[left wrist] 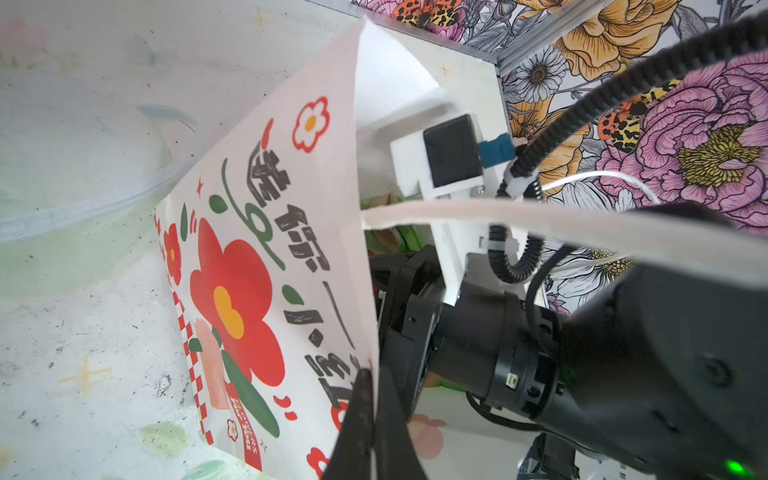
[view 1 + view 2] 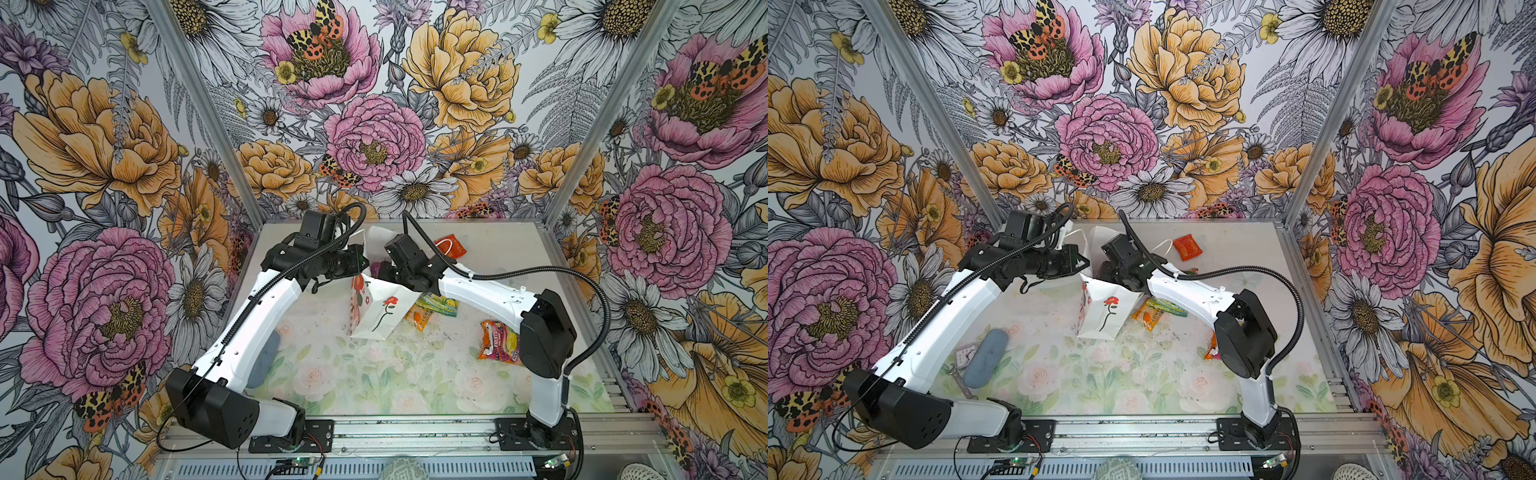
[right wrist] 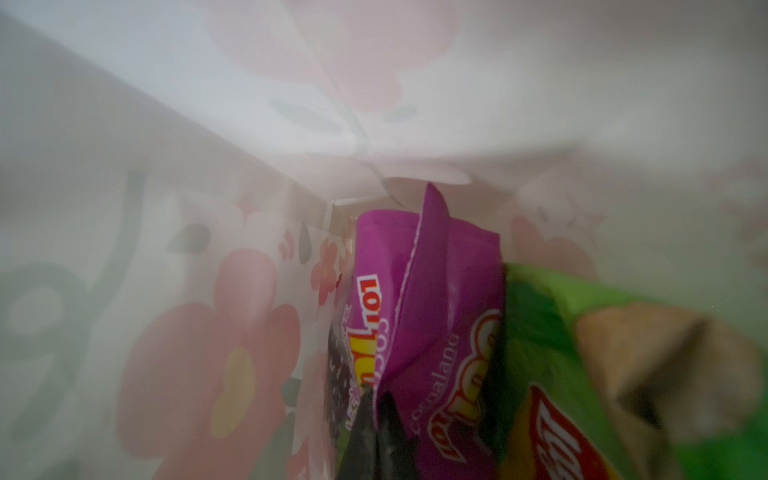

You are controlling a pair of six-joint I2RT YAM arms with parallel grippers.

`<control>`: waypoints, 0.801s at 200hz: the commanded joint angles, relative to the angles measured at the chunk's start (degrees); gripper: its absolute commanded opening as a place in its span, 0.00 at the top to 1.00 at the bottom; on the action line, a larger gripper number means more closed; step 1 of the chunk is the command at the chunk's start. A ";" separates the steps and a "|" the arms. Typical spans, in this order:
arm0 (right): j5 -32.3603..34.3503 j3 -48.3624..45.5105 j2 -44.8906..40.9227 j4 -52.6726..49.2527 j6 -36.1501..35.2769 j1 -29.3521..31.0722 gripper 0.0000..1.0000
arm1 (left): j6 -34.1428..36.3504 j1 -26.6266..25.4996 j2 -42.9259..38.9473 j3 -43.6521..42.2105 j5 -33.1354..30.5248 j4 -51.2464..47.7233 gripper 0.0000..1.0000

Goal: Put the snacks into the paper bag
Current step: 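Open the right gripper inside the paper bag to release the candy bag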

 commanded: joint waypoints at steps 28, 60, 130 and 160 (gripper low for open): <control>2.95 2.34 -1.87 0.49 -1.45 -0.02 1.00 | 0.40 1.65 -1.70 -0.16 1.02 5.03 1.00; 3.51 2.18 -3.52 0.20 -2.31 -0.02 0.88 | 0.05 2.98 -1.75 -0.72 1.21 5.39 1.00; 1.52 2.71 -7.97 -0.19 -2.81 -0.02 0.59 | 0.59 3.90 -1.61 -0.91 1.42 5.57 1.00; 1.17 2.19 -11.25 -0.61 -3.19 0.01 0.50 | 0.68 5.01 -1.20 -1.04 1.13 5.56 1.00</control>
